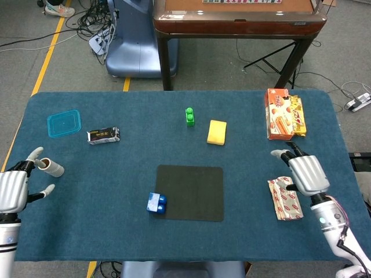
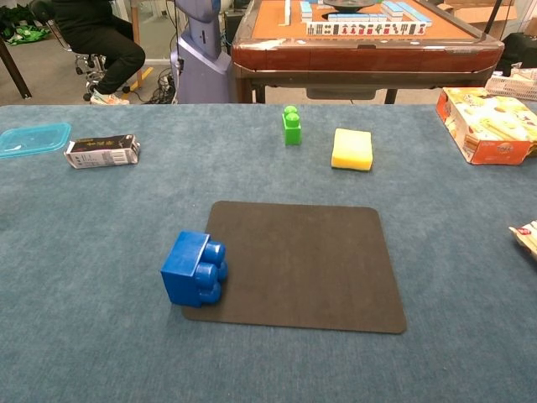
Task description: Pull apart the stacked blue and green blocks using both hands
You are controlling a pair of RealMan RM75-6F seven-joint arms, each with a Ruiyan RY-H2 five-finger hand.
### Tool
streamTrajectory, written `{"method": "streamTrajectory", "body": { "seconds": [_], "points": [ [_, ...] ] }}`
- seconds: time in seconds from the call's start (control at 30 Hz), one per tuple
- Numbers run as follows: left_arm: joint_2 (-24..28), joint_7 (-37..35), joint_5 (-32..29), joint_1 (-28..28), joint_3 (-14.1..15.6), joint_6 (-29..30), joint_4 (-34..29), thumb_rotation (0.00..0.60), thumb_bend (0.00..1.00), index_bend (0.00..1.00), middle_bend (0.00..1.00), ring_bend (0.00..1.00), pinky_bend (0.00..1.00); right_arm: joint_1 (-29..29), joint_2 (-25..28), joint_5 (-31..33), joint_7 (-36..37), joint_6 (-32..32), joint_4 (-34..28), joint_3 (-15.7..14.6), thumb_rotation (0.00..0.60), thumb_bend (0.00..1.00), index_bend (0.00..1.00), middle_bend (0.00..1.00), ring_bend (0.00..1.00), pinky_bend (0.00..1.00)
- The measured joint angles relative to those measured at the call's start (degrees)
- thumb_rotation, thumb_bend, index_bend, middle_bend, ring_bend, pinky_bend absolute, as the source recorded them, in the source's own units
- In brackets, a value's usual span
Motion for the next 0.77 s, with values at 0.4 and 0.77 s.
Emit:
{"method": "streamTrajectory", "body": {
  "seconds": [0.4,0.77],
  "points": [
    [5.3,-7.6,-1.3,6.5,3.3,-2.4,1.1,0.600,0.01,0.25,0.38,0.36,0.52,-11.3,4.8,-2.4,6.9,8.1,0.4,-2.7,0.600,0.00,0.30,0.35,0.38,0.45],
    [4.2,-6.6,0.0,6.9,2.4,-3.7,2.3,0.600,0.01,0.26,0.38,0.36,0.52,-14.1,6.2,-3.9,9.4,8.9,1.0,-0.9,0.600,0.00,0.30,0.35,0.38,0.45]
  ]
}}
